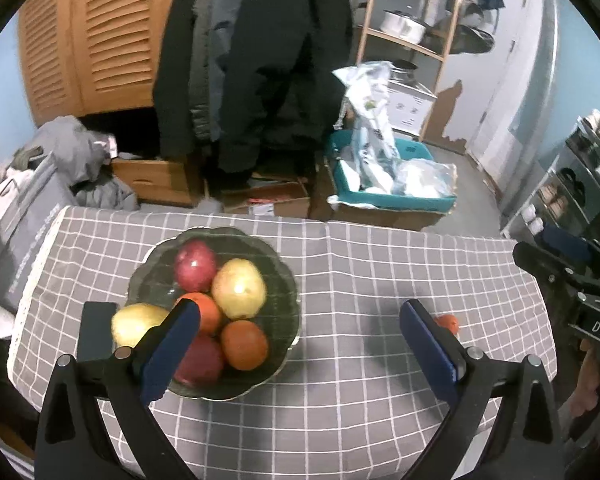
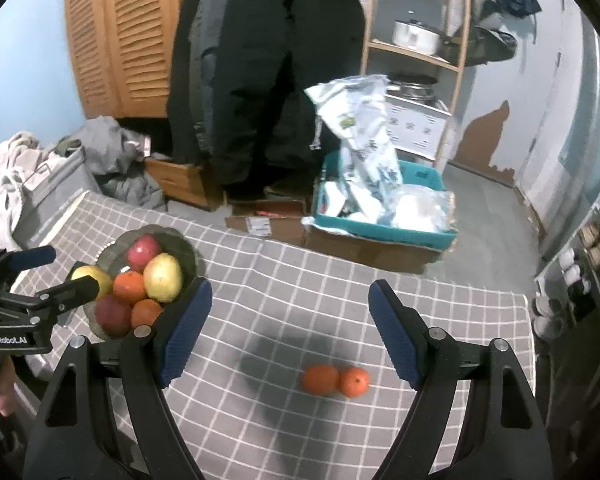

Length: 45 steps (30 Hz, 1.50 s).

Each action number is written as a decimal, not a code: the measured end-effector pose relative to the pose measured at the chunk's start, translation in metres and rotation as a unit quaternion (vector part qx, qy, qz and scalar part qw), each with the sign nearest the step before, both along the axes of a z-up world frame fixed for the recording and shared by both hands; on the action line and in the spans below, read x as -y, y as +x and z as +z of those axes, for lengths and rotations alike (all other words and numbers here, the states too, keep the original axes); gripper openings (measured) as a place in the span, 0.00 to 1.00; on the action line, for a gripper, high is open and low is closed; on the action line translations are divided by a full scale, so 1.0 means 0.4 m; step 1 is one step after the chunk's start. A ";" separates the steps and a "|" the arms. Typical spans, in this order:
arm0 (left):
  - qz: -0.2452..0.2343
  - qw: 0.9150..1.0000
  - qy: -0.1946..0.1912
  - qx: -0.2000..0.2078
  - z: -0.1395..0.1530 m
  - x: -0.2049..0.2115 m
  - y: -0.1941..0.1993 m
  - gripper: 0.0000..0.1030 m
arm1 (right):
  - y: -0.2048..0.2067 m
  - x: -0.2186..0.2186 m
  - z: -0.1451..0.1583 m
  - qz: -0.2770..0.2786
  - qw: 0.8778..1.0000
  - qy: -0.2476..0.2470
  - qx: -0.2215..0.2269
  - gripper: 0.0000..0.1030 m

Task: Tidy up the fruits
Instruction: 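Withdraw both tools from the bowl toward the two small tangerines on the cloth, then grasp one tangerine with the left tool while the right tool grasps the other tangerine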

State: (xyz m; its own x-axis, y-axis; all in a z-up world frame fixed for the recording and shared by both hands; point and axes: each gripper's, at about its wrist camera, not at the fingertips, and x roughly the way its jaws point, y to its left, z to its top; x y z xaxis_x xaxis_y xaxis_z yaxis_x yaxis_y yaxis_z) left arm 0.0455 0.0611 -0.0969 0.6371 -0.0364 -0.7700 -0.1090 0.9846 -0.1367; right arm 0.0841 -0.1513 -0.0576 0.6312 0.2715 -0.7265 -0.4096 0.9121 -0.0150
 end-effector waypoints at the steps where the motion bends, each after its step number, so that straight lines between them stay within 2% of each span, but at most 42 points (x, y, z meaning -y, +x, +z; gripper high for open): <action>1: -0.004 1.000 0.001 0.000 0.002 0.011 0.002 0.98 | 0.000 0.016 0.001 -0.004 1.000 0.002 0.000 0.78; 16: -0.058 0.998 0.009 -0.004 0.006 0.160 0.036 0.98 | -0.008 0.183 0.009 -0.053 0.999 0.011 0.003 0.78; 29: -0.089 0.996 0.017 -0.016 -0.018 0.244 0.062 0.98 | 0.000 0.272 -0.018 -0.081 0.997 0.013 -0.008 0.78; 35: -0.103 0.994 0.008 -0.037 -0.079 0.275 0.091 0.98 | 0.021 0.301 -0.063 -0.092 0.995 0.022 -0.041 0.78; 45: -0.127 0.988 0.035 -0.078 -0.195 0.347 0.134 0.98 | 0.057 0.330 -0.183 -0.115 0.989 0.006 -0.097 0.78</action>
State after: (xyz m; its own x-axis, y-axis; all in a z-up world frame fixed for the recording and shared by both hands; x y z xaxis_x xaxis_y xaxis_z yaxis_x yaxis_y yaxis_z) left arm 0.0991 -0.0779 -0.1751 0.4869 -0.1237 -0.8646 0.1293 0.9892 -0.0687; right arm 0.1069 -0.2835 -0.1308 0.5265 0.1476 -0.8373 -0.1863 0.9809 0.0557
